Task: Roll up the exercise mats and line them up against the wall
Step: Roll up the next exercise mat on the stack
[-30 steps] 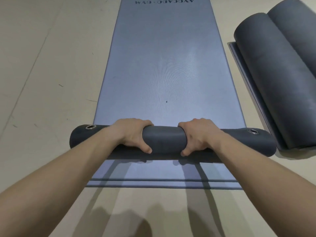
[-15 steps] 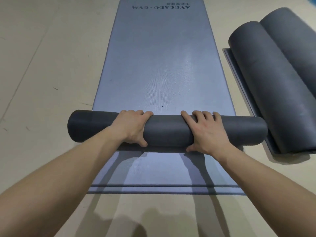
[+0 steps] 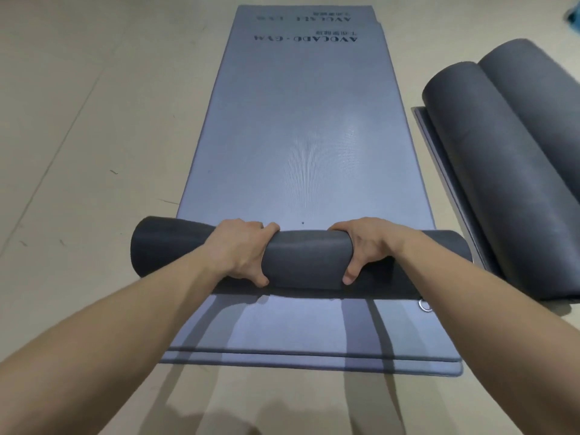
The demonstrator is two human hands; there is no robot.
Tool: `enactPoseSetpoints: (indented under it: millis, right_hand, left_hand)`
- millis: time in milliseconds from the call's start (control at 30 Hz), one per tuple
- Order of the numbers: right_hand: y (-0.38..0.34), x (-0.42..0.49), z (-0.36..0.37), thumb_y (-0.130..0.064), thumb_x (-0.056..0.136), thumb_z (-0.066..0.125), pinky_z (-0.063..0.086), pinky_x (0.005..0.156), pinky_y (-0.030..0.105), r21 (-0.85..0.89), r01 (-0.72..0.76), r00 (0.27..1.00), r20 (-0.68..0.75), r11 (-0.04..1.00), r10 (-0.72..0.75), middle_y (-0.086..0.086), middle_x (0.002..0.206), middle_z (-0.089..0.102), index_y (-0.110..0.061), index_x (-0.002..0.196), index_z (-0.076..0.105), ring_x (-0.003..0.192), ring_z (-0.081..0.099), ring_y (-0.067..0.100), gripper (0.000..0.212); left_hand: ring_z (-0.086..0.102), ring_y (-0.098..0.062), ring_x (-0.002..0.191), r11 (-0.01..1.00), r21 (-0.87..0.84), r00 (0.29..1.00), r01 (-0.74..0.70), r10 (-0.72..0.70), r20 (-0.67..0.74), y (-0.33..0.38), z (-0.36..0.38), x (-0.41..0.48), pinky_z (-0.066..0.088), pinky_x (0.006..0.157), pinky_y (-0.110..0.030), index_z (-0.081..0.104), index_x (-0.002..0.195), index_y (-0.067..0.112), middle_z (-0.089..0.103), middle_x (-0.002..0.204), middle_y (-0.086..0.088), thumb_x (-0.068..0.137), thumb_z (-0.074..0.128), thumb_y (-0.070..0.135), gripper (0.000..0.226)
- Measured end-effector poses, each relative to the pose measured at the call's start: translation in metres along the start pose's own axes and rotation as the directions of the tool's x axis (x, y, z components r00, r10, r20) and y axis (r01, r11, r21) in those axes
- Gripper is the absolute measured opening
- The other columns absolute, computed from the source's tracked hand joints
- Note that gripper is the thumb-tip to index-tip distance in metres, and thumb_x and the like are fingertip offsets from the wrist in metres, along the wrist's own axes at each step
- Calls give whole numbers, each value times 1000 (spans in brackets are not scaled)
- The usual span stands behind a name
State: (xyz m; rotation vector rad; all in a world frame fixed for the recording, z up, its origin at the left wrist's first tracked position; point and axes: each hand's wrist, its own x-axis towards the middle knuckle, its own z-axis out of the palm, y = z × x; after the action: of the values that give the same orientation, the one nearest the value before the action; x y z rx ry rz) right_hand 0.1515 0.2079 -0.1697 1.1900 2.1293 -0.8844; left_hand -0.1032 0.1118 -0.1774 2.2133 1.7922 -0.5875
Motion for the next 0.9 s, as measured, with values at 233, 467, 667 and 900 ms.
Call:
enactPoseSetpoints:
  millis: [233,467,667,900]
  right_hand:
    - [-30,-47,97,-83,55,75,18,120,62,-361,-91,941,-336,928,-38,9,159,22,-29,158,-10,143,29,35,144]
    - [-15,-5,36,-72,48,80,42,102,50,-240,19,985,-161,971,-59,-3,135,47,-43,152,15,118,51,29,125]
    - [-6,-5,16,-73,52,81,42,107,44,-108,35,961,-269,994,-63,-7,144,45,-41,156,27,128,46,24,122]
    - [-7,-5,30,-73,58,80,47,93,43,-317,-154,855,-518,936,-35,-6,129,59,-37,143,36,108,61,25,102]
  left_hand:
    - [59,-21,99,970,-242,908,17,87,410,4,-23,5,52,90,-38,46,139,38,64,115,7,57,90,62,97]
    - [20,-35,152,999,-36,1000,27,-28,-12,21,29,-15,17,122,-61,-4,161,31,15,167,-7,54,70,88,142]
    - [57,-24,118,988,-154,998,22,-31,-57,6,10,11,43,101,-46,31,149,35,54,138,7,56,68,77,109]
    - [58,-24,117,972,-225,998,63,-57,31,-14,-17,33,47,103,-47,33,150,39,58,133,7,53,73,83,114]
